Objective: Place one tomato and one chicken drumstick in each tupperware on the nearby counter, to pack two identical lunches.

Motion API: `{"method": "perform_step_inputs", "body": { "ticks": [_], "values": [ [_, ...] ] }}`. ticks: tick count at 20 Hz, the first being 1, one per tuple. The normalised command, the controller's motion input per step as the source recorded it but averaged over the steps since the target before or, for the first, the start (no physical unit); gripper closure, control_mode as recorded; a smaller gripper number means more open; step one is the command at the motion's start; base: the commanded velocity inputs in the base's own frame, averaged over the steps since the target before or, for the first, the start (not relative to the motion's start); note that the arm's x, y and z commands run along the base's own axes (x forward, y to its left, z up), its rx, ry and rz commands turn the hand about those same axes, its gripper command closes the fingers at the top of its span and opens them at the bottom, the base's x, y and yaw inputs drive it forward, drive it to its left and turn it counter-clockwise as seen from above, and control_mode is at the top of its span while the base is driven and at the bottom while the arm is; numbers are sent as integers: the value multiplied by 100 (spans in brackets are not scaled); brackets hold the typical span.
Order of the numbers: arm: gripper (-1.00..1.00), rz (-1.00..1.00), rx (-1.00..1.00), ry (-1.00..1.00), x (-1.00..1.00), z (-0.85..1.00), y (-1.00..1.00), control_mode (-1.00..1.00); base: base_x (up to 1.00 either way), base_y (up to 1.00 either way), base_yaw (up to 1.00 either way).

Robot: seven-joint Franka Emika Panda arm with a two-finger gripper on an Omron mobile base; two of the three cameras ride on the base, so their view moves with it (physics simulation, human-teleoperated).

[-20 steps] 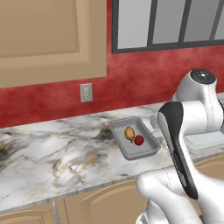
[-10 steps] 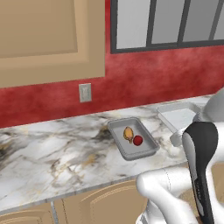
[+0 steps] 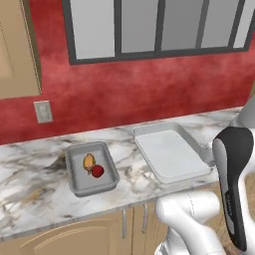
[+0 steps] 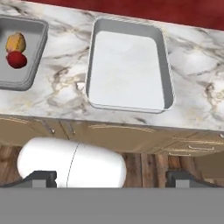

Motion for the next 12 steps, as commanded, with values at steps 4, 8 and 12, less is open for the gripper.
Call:
{"method": "perform_step_inputs", "body": {
  "ticks": [4,8,12],
  "values": [
    [-100,0,0,0,0,0,0,100,-26,-100,0],
    [-100,0,0,0,0,0,0,100,-77,-100,0],
    [-100,0,0,0,0,0,0,100,-90,-100,0]
  ]
}}
